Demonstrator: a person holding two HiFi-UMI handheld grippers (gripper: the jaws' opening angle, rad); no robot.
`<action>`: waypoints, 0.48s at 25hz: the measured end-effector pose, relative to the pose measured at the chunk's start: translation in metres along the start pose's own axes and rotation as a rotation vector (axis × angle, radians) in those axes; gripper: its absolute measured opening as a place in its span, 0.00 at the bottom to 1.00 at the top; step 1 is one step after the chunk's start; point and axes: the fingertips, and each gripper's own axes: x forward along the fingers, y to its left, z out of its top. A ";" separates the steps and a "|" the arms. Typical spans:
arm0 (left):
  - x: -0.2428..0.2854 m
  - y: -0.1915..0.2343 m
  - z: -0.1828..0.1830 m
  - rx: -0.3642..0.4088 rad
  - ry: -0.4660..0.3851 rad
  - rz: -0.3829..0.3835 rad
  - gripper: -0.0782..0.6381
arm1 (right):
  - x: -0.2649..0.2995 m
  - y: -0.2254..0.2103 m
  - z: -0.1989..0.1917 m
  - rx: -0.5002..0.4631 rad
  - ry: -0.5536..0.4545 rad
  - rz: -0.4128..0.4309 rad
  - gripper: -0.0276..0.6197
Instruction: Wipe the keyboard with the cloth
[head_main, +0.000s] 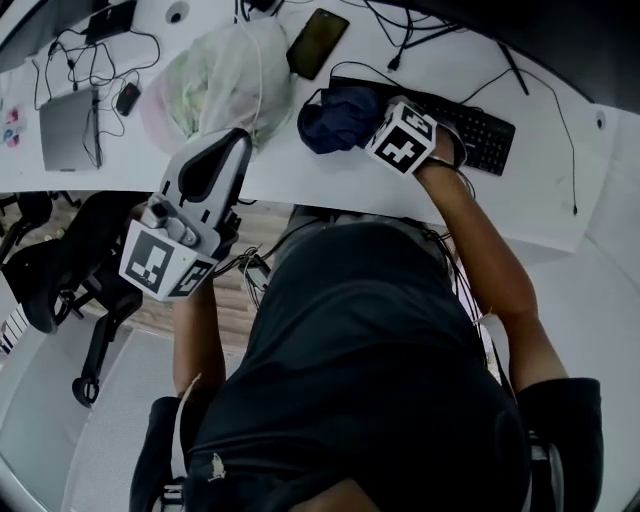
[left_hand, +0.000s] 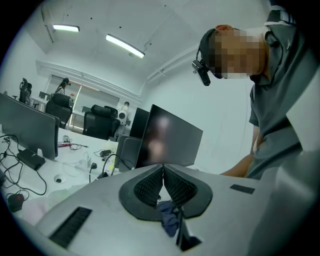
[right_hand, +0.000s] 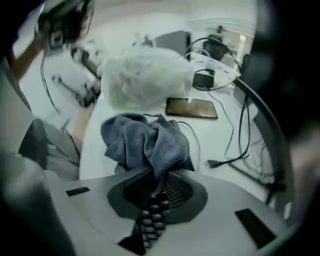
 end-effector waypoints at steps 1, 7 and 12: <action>0.003 -0.003 0.001 0.003 0.000 -0.006 0.13 | 0.001 -0.012 0.005 -0.117 0.042 -0.064 0.12; 0.010 -0.013 -0.001 0.006 0.015 -0.015 0.13 | 0.041 0.036 0.061 -0.238 -0.165 0.032 0.39; 0.007 -0.008 -0.001 -0.001 0.023 0.004 0.13 | 0.027 0.009 0.020 -0.134 -0.194 -0.055 0.13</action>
